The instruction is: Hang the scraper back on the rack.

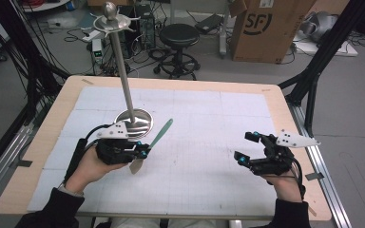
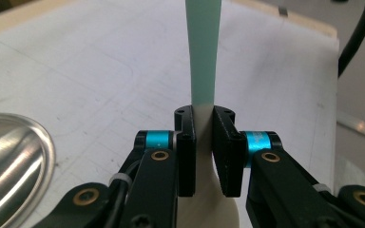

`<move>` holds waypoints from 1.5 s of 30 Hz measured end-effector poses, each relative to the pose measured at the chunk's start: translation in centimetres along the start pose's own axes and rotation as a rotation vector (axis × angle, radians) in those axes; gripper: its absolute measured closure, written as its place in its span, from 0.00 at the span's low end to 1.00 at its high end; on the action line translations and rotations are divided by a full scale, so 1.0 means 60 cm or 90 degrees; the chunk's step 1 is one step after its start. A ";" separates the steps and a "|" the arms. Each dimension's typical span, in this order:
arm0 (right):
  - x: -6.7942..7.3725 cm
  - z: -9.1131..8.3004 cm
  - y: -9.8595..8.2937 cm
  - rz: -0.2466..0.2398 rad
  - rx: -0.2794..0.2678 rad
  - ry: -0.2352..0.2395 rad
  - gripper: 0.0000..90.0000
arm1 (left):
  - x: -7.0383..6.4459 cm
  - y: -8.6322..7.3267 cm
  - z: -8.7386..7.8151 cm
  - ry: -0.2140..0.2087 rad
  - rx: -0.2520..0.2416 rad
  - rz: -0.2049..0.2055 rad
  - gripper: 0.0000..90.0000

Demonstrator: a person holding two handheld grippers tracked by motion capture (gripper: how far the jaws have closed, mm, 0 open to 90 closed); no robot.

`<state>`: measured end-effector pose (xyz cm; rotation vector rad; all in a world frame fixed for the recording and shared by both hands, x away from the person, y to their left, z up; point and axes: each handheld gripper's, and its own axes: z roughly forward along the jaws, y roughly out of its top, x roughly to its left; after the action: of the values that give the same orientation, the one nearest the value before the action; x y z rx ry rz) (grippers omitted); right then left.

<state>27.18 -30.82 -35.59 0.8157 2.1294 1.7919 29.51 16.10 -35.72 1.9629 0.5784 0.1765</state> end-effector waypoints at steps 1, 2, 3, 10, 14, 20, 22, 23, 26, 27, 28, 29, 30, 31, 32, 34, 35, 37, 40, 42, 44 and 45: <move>0.000 0.000 0.000 -0.001 0.000 0.000 0.12 | 0.004 -0.001 -0.003 -0.007 -0.005 -0.009 0.89; 0.000 0.000 0.000 -0.001 0.001 0.000 0.12 | 0.008 -0.004 -0.006 -0.013 -0.019 -0.022 0.89; 0.000 0.000 0.000 -0.001 0.001 0.000 0.12 | 0.010 -0.006 -0.009 -0.006 -0.029 -0.022 0.89; -0.001 0.002 -0.001 0.001 0.002 0.001 0.12 | 0.031 0.001 -0.042 -0.016 -0.124 -0.019 0.89; -0.001 0.001 -0.001 0.003 0.000 -0.002 0.12 | 0.048 0.013 -0.059 0.001 -0.126 -0.010 0.89; -0.002 0.000 -0.001 0.001 -0.002 -0.001 0.12 | 0.083 0.030 -0.107 0.011 -0.171 -0.018 0.89; -0.002 0.000 -0.001 0.001 -0.002 -0.002 0.12 | 0.095 0.035 -0.124 0.015 -0.177 -0.018 0.89; -0.002 0.000 -0.001 0.003 -0.002 -0.002 0.12 | 0.100 0.038 -0.132 0.019 -0.182 -0.020 0.89; -0.002 -0.001 -0.001 0.001 -0.004 -0.002 0.12 | 0.115 0.048 -0.158 0.042 -0.197 -0.024 0.89; -0.002 -0.001 -0.001 0.002 -0.004 -0.002 0.12 | 0.119 0.051 -0.166 0.049 -0.200 -0.023 0.89; -0.002 0.000 -0.001 0.002 -0.003 -0.001 0.12 | 0.122 0.055 -0.173 0.062 -0.201 -0.019 0.89; -0.002 0.000 -0.001 0.002 -0.002 -0.001 0.12 | 0.125 0.059 -0.180 0.072 -0.201 -0.018 0.89; -0.002 0.000 -0.001 0.003 -0.003 -0.002 0.12 | 0.128 0.063 -0.187 0.083 -0.199 -0.017 0.89; -0.002 0.001 -0.001 0.001 -0.004 -0.002 0.12 | 0.131 0.066 -0.192 0.094 -0.199 -0.015 0.89; -0.002 0.001 -0.001 0.001 -0.002 -0.003 0.12 | 0.133 0.070 -0.198 0.101 -0.199 -0.014 0.89; -0.002 0.001 0.000 0.001 -0.001 -0.002 0.12 | 0.137 0.076 -0.208 0.116 -0.205 -0.013 0.89; -0.002 0.001 0.000 0.000 -0.002 -0.002 0.12 | 0.138 0.079 -0.212 0.122 -0.208 -0.013 0.89; -0.002 0.001 0.000 0.001 -0.001 -0.001 0.12 | 0.141 0.084 -0.220 0.139 -0.215 -0.013 0.89; -0.002 0.002 0.000 0.000 -0.001 -0.001 0.12 | 0.144 0.091 -0.231 0.153 -0.226 -0.008 0.89; -0.003 0.002 0.000 -0.001 -0.002 0.000 0.12 | 0.145 0.095 -0.237 0.157 -0.233 -0.008 0.89; -0.003 0.001 0.000 0.002 -0.002 0.000 0.12 | 0.144 0.099 -0.243 0.159 -0.237 -0.006 0.89; -0.003 0.000 0.000 0.002 -0.002 0.000 0.12 | 0.144 0.101 -0.246 0.162 -0.242 -0.005 0.89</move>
<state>27.33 -30.89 -35.61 0.8179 2.1264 1.7961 33.50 30.03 -24.81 1.5792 0.6632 0.5008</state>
